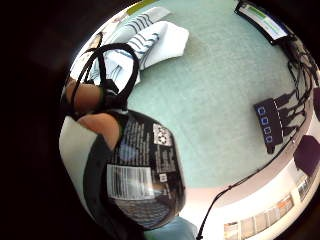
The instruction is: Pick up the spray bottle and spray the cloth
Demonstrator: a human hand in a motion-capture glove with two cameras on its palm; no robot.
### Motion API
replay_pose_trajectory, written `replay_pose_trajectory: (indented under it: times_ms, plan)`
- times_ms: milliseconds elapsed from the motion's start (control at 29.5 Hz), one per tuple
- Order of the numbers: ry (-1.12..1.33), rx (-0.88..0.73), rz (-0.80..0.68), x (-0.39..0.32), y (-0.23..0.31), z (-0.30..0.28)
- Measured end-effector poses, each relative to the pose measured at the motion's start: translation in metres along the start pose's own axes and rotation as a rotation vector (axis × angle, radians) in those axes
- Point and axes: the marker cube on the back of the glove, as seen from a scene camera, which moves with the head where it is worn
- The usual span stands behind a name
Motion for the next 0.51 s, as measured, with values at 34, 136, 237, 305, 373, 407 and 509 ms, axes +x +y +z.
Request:
replay_pose_trajectory:
  times_ms: [34,136,237,305,373,407,509]
  plan:
    - [-0.019,0.011,-0.021,-0.002,0.002,0.000]
    - [-0.097,0.064,-0.106,-0.010,0.011,0.001]
    - [-0.186,0.123,-0.201,-0.020,0.021,0.005]
    - [-0.246,0.166,-0.265,-0.029,0.029,0.010]
    - [-0.291,0.210,-0.325,-0.040,0.038,0.016]
    - [-0.307,0.232,-0.352,-0.046,0.042,0.020]
    - [-0.346,0.289,-0.432,-0.065,0.056,0.030]
